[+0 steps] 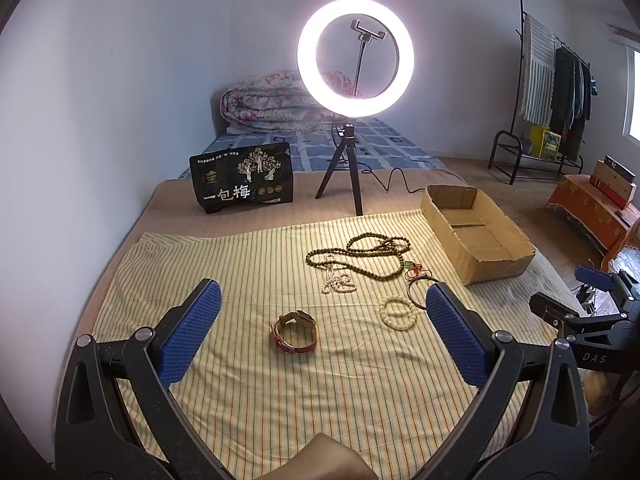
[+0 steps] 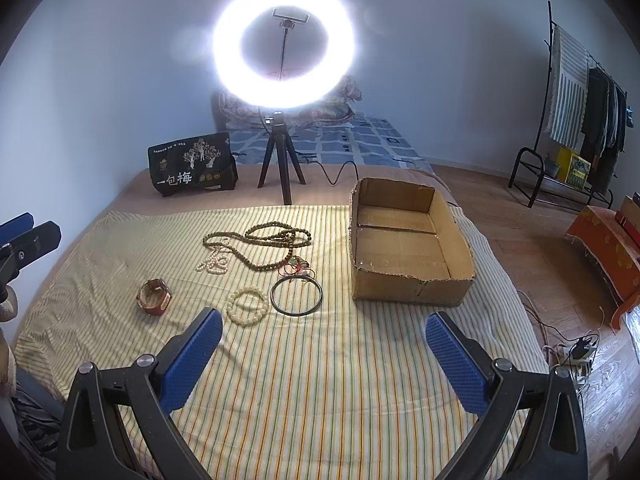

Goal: Organize jewelry

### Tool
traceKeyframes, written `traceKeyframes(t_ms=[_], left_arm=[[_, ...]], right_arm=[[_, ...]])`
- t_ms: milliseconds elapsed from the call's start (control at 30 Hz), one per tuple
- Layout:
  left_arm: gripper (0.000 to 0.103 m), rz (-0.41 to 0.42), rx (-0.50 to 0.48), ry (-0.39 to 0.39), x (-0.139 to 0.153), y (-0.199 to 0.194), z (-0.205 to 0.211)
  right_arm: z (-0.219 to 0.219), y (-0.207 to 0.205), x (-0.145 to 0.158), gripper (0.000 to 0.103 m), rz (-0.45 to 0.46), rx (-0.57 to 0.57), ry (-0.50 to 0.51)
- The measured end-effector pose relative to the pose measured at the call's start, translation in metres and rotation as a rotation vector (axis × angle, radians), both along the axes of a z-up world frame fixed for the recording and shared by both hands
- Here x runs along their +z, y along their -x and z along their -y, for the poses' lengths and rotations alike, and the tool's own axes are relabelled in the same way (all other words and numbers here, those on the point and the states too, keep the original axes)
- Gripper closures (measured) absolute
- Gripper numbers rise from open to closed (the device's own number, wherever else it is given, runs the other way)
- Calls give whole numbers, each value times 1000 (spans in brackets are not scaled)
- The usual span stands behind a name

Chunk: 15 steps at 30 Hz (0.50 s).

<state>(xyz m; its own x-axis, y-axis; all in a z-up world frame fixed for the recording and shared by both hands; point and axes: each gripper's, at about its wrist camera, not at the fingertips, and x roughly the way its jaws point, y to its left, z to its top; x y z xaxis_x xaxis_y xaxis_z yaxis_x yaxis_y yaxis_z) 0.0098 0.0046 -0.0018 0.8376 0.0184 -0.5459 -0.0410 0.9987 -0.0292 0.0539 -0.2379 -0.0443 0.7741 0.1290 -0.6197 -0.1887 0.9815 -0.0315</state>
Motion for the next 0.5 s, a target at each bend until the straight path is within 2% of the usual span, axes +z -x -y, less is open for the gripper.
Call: traceKeyframes(t_ms=[367,500], left_arm=[[0,-43,41,0,-10,-12,-16],[0,-64,63,0,-12,-16,-30]], right_arm=[[1,-15,-4,0,-41,-25,-6],[-3,-19,-5,4,-77,14,-11]])
